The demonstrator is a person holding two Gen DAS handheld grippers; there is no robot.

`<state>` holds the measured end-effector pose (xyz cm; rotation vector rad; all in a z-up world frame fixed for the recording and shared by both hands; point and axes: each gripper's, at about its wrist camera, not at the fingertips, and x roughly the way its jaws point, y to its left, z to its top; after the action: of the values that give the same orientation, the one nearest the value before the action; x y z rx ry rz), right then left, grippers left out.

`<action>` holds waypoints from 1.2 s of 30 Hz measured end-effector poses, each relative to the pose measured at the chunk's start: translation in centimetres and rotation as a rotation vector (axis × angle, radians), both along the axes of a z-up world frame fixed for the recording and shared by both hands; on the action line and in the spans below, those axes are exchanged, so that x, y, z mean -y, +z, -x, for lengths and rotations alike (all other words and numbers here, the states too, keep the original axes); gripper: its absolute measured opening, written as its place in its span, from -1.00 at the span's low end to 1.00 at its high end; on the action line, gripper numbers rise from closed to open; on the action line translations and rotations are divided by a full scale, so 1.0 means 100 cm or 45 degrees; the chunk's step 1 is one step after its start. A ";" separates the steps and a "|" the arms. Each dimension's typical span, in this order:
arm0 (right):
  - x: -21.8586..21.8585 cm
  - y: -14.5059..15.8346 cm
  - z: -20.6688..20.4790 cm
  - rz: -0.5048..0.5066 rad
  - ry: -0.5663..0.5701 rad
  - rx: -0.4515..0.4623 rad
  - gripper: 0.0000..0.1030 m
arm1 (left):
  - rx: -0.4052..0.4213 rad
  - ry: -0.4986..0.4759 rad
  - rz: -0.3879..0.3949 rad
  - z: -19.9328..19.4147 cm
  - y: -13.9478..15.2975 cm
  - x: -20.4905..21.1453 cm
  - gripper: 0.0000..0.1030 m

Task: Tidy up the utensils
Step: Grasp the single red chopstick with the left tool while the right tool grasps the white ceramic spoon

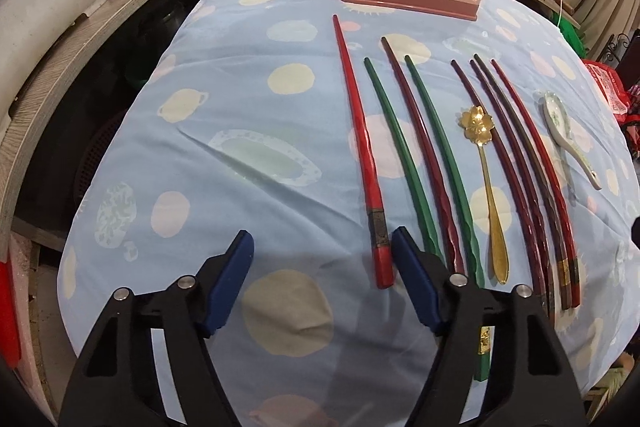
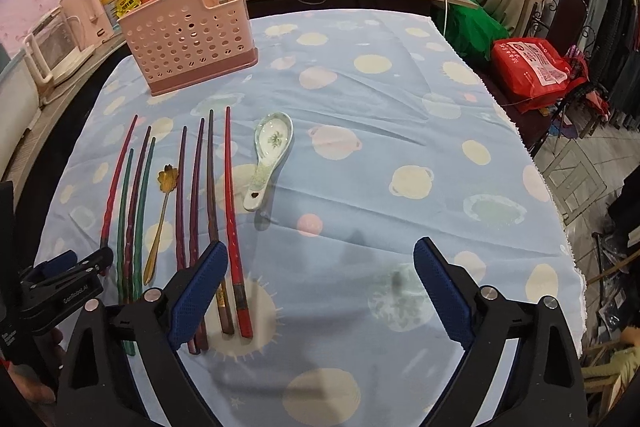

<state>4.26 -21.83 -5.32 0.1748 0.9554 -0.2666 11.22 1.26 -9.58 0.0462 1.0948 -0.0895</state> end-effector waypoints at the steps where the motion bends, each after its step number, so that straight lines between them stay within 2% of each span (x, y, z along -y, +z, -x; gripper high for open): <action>1: 0.000 -0.001 -0.003 -0.007 0.000 0.000 0.69 | 0.000 -0.003 0.007 0.000 0.000 0.000 0.17; 4: 0.002 -0.003 -0.013 -0.055 0.004 0.002 0.54 | -0.005 -0.022 0.038 -0.005 0.002 -0.001 -0.11; 6: 0.003 -0.005 -0.022 -0.097 0.012 0.005 0.41 | -0.010 -0.029 0.055 -0.006 0.003 -0.001 -0.39; 7: 0.003 -0.006 -0.026 -0.112 0.015 0.008 0.33 | -0.013 -0.028 0.063 -0.007 0.003 -0.002 -0.44; 9: 0.003 -0.008 -0.035 -0.147 0.025 0.009 0.16 | -0.023 -0.027 0.090 -0.007 0.004 -0.006 -0.73; 12: 0.003 -0.010 -0.047 -0.194 0.033 0.019 -0.11 | -0.034 -0.032 0.117 -0.008 0.003 -0.008 -0.77; 14: 0.007 -0.015 -0.055 -0.241 0.031 0.019 -0.41 | -0.032 -0.034 0.116 -0.008 0.003 -0.008 -0.77; 17: 0.012 -0.025 -0.066 -0.318 0.014 -0.002 -0.65 | -0.032 -0.035 0.118 -0.009 0.002 -0.009 -0.77; 26: 0.014 -0.046 -0.076 -0.347 0.001 -0.054 -0.76 | -0.030 -0.040 0.124 -0.007 0.002 -0.008 -0.77; 36: 0.000 -0.052 -0.076 -0.321 0.045 -0.052 -0.79 | -0.014 -0.042 0.127 -0.005 0.001 -0.009 -0.77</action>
<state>11.85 -21.84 -10.53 0.3838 1.0304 -0.1166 11.74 2.19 -9.49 -0.0262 1.0993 -0.1738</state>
